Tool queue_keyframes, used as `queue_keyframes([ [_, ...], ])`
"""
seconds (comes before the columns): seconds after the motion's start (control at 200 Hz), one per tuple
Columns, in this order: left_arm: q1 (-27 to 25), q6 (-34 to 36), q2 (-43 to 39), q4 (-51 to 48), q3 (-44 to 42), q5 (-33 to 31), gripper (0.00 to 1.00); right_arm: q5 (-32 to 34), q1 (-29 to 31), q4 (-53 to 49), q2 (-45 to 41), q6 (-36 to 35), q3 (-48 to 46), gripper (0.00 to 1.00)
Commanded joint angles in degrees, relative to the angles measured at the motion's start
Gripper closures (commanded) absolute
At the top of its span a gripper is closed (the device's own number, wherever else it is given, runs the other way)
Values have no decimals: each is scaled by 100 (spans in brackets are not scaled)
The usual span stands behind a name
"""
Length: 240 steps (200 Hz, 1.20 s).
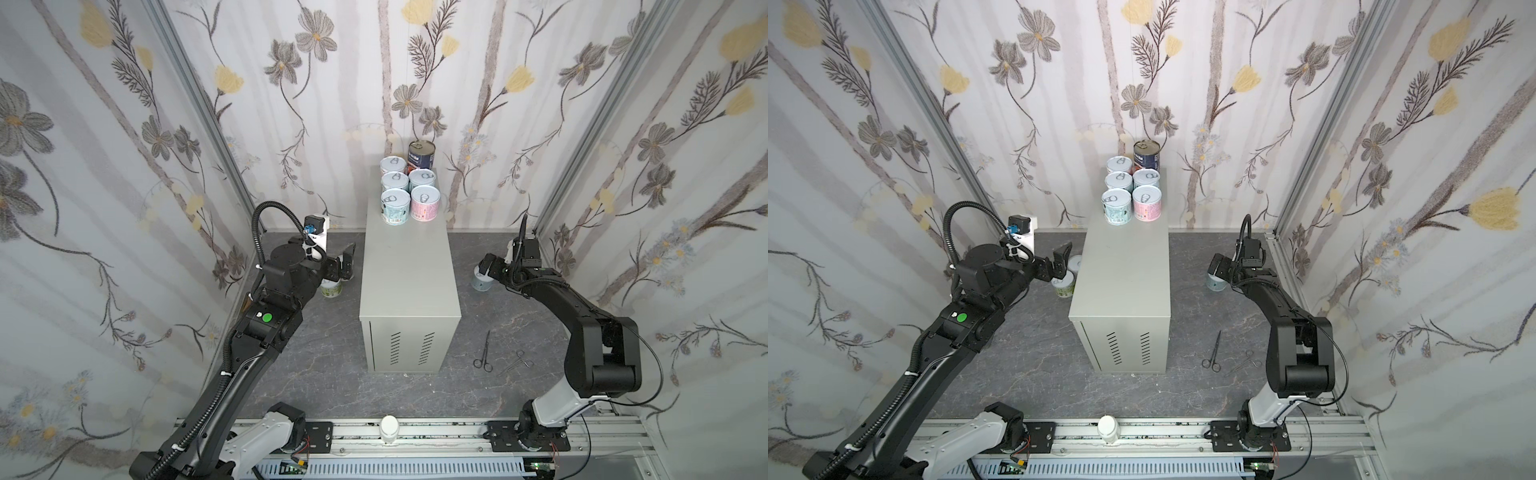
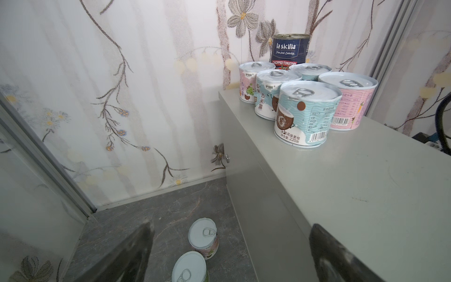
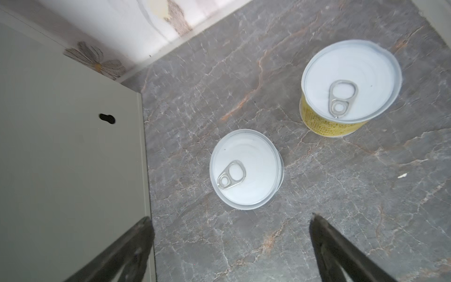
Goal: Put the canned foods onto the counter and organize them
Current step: 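Open the left gripper and draw back while the right gripper lowers to floor cans, then grasp the teal can on the floor beside the yellow can with the right gripper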
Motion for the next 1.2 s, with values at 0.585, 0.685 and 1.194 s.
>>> queue_keyframes([
  [0.585, 429, 68, 45, 477, -155, -343, 0, 1038, 352, -983, 2044, -339, 1902, 0],
  [0.685, 478, 86, 96, 508, -164, -345, 0, 1158, 421, -1042, 2214, -370, 2014, 0],
  [1.194, 616, 9, 154, 584, -240, -270, 0, 1518, 626, -920, 2267, -375, 1709, 10],
])
